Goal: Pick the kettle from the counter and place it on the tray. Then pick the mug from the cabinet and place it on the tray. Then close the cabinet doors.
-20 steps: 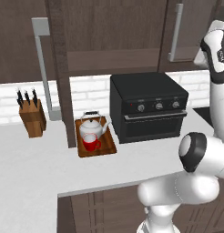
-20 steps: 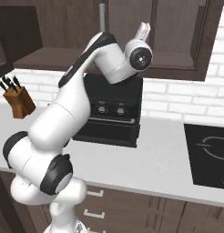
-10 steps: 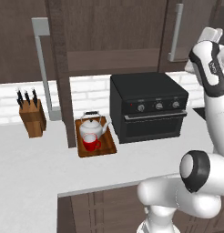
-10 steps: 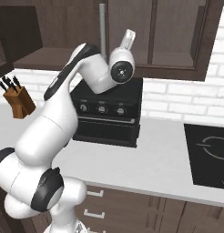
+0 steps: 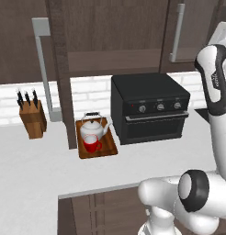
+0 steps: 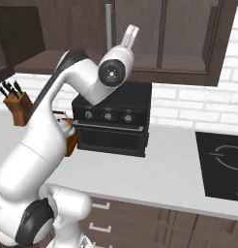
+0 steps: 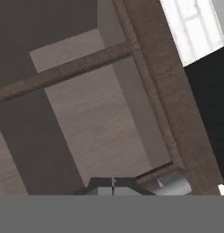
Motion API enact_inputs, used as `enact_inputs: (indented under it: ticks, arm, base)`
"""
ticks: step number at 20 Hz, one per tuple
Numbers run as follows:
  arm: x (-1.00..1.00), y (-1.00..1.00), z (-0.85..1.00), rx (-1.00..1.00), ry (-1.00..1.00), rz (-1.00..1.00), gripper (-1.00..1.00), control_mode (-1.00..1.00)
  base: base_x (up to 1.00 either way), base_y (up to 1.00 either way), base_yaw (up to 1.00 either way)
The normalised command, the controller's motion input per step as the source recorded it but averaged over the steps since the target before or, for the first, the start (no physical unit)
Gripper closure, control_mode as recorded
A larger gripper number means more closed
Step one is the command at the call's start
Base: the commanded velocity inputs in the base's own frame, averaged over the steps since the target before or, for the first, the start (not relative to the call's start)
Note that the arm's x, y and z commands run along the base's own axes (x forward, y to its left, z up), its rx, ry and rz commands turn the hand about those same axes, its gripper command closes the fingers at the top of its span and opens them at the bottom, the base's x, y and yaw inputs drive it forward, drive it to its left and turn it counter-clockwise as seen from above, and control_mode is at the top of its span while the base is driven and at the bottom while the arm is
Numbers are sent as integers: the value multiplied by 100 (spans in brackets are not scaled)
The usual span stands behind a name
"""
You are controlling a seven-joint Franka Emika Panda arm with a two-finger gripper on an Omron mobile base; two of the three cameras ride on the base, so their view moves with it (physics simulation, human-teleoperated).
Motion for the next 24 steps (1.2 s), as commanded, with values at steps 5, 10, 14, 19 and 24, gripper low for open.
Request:
enact_inputs:
  ticks: [5, 10, 14, 19, 24]
  arm:
    - [-100, 24, -3, -13, 21, 0, 100, -100]
    - [-29, 13, -11, -5, 3, 3, 100, -100]
    - [-31, 47, -1, -9, 0, 0, 100, -100]
    - [-88, 100, 0, -12, 0, 0, 100, -100]
    - [-100, 100, 0, -11, -1, 0, 100, -100]
  base:
    - [0, 0, 0]
    - [0, 0, 0]
    - [0, 0, 0]
    - [0, 0, 0]
    - [0, 0, 0]
